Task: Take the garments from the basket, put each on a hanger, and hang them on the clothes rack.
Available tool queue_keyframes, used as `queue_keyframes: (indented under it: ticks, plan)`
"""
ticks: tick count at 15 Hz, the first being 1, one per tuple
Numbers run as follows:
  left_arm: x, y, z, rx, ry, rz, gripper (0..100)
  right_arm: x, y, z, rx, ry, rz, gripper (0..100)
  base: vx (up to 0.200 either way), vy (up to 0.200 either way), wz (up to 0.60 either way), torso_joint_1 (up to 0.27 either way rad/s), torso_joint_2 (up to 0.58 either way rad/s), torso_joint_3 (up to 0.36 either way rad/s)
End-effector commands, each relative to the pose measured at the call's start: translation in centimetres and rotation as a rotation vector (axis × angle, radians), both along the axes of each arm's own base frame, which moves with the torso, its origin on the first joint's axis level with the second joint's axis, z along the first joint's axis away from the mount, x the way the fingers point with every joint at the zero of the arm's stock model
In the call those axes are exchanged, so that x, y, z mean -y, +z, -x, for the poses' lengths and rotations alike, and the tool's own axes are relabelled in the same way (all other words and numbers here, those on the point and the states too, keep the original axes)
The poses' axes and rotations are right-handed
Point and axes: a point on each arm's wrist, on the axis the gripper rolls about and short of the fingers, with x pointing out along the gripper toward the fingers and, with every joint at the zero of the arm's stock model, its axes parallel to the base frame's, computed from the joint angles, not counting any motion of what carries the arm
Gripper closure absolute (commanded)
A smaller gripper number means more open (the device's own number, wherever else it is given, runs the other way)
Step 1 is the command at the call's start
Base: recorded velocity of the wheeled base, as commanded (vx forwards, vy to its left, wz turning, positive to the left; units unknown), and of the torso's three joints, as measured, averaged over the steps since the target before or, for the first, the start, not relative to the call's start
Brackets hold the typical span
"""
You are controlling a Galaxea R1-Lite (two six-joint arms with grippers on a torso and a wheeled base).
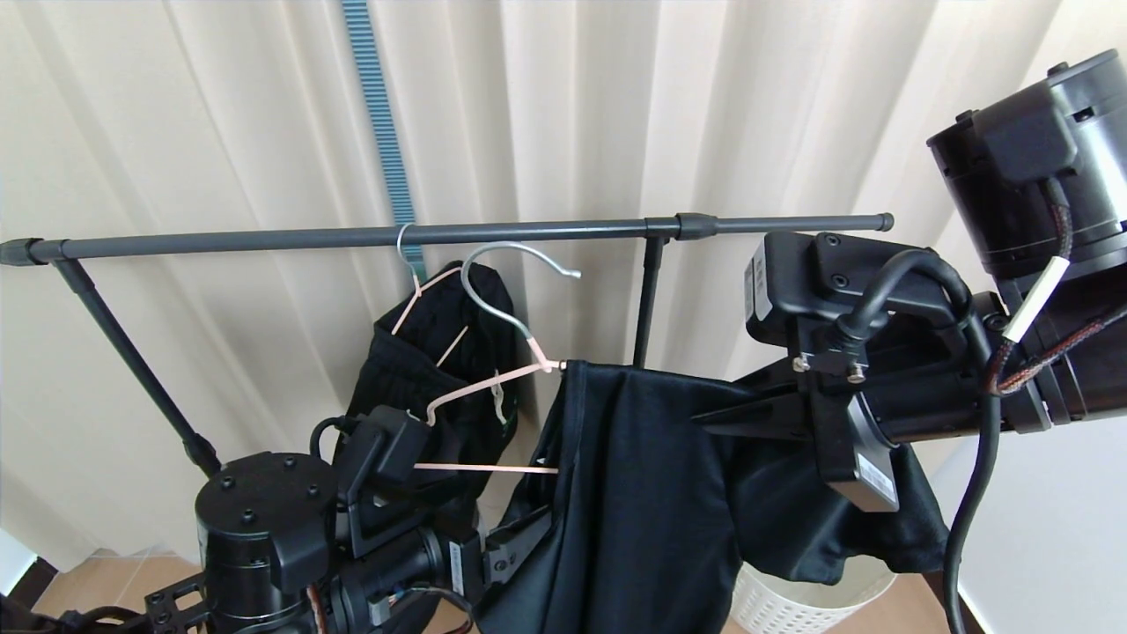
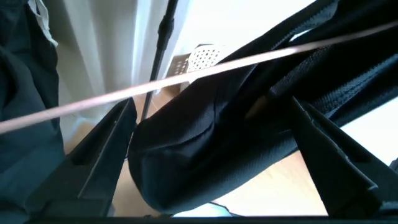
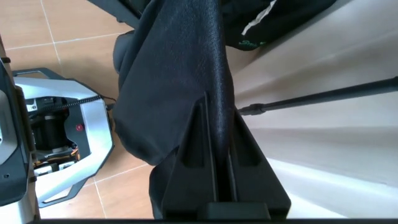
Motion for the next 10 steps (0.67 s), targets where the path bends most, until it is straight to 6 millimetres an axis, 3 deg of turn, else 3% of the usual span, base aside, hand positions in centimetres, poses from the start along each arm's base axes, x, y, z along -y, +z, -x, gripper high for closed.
queue_keyframes:
  ticks: [1, 4, 10]
  plan:
    - [0.1, 0.1, 0.0, 0.005, 0.006, 0.001, 0, 0.0, 0.0, 0.1, 0.000, 0.002, -0.001, 100, 0.000, 0.000, 0.00, 0.000, 0.00, 0.000]
    - [0.1, 0.5, -0.4, 0.029, 0.054, 0.031, 0, 0.1, -0.2, 0.2, -0.011, -0.002, 0.000, 100, 0.000, 0.000, 0.00, 0.000, 0.00, 0.000]
    - [0.5, -0.5, -0.7, 0.006, 0.068, -0.002, 0, 0.0, -0.1, 0.0, -0.007, -0.015, -0.027, 100, 0.000, 0.000, 0.00, 0.000, 0.00, 0.000]
